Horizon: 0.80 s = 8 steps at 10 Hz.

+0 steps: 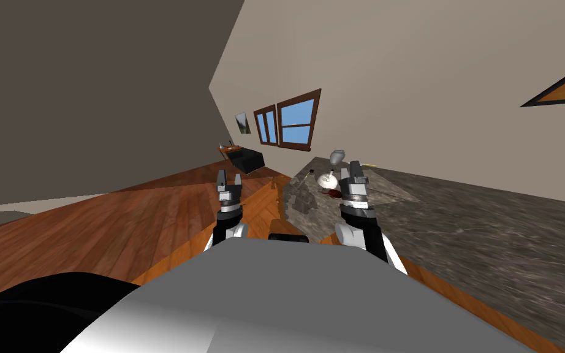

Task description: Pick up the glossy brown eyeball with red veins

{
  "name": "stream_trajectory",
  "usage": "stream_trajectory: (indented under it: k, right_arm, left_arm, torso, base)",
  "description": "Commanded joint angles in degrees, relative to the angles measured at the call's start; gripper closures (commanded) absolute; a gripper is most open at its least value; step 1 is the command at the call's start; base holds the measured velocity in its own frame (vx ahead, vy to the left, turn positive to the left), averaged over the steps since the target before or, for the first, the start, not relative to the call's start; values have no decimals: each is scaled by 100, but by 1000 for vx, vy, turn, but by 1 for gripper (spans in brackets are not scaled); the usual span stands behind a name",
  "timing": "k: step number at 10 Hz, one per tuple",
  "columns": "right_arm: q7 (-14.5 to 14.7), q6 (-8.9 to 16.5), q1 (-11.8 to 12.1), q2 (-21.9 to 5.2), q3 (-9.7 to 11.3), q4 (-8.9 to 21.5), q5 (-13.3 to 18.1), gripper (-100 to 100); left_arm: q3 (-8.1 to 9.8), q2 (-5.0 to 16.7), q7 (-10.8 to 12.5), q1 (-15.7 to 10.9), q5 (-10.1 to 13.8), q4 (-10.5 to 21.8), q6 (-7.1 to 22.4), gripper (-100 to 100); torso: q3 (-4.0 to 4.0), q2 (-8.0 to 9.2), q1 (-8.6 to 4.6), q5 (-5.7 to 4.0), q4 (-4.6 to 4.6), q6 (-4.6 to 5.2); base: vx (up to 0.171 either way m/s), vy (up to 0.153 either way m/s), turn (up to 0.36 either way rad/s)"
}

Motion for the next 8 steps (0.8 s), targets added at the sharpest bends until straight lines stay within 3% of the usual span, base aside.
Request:
stream_trajectory:
  k: [1, 8]
  right_arm:
    - [62, 117, 55, -228, -31, 73, 36, -100]
    - [439, 807, 376, -1282, -252, 513, 255, -100]
  left_arm:
    - [0, 0, 0, 0, 0, 0, 0, 0]
    - [-1, -1, 0, 0, 0, 0, 0, 0]
  torso:
    - [0, 0, 0, 0, 0, 0]
    - [-8, -13, 53, 13, -3, 0]
  base:
    - [12, 59, -13]
    - [37, 142, -19]
